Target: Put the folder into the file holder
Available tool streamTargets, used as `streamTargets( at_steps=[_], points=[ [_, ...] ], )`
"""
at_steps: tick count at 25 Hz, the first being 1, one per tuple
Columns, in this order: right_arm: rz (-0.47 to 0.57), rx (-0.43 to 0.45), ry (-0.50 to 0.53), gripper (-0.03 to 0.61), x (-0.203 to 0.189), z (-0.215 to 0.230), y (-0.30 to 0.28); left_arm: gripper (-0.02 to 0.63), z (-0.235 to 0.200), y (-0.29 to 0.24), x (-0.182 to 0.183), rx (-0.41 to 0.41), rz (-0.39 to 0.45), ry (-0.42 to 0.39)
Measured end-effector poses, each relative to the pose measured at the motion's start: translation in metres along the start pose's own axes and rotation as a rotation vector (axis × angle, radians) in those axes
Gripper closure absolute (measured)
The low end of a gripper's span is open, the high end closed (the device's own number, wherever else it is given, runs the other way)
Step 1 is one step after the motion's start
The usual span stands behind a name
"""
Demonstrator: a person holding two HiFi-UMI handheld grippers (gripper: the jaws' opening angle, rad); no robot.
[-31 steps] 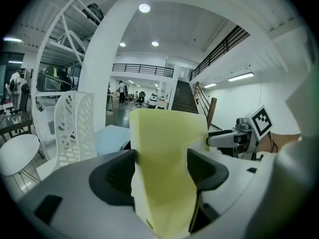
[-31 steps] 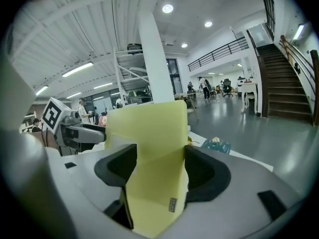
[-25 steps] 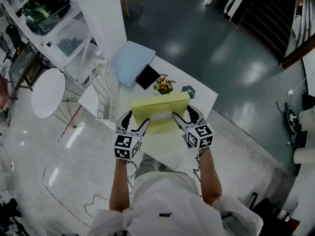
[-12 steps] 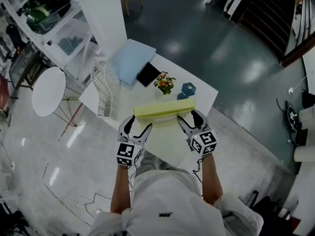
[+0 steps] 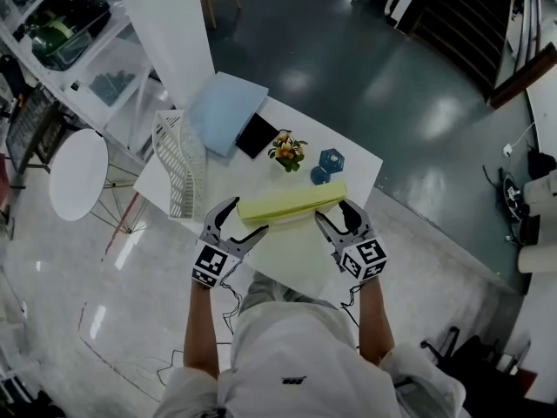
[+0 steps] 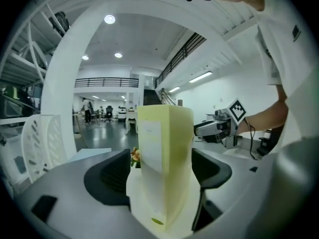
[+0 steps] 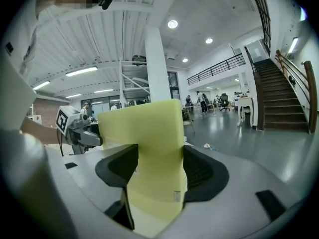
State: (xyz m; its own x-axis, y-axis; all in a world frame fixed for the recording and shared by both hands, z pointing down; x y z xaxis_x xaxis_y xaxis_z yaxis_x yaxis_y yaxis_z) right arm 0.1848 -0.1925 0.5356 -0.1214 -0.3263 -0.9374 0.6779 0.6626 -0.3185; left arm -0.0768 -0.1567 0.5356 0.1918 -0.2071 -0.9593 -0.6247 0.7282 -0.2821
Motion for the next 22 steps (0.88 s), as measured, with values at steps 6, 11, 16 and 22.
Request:
streamTargets(
  at_steps=[6,11,16,22],
  points=[
    [-0.008,-0.014,-0.007,0.299,0.001,0.0,-0.006,0.233,-0.014,-0.024,0.008,-0.318,-0.01,-0.074],
    [-0.002,-0.05,-0.025,0.305,-0.001,0.002,-0.009,0.387,-0.016,-0.04,0.007,-0.495,-0.004,-0.131],
    [-0.003,-0.061,-0.038,0.302,-0.002,0.007,-0.012,0.456,-0.009,-0.039,0.009,-0.489,-0.012,-0.136],
    [0.011,-0.065,-0.005,0.317,0.004,-0.002,-0.01,0.459,0.002,-0.018,0.013,-0.383,0.001,-0.083]
  ],
)
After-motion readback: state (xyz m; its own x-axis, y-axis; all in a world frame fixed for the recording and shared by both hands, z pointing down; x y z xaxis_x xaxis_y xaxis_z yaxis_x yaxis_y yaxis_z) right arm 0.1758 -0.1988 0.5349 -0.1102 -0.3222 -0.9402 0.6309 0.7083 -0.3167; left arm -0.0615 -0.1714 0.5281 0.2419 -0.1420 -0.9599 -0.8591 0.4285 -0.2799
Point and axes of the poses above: the fingertips, and each gripper's own axes: y backward along the fingers, z to its right, x out of its top, the point moved 7 cm from there along y, backward along the fingers, and after that the axes turned 1 degree about x, right-handed, at the moved point
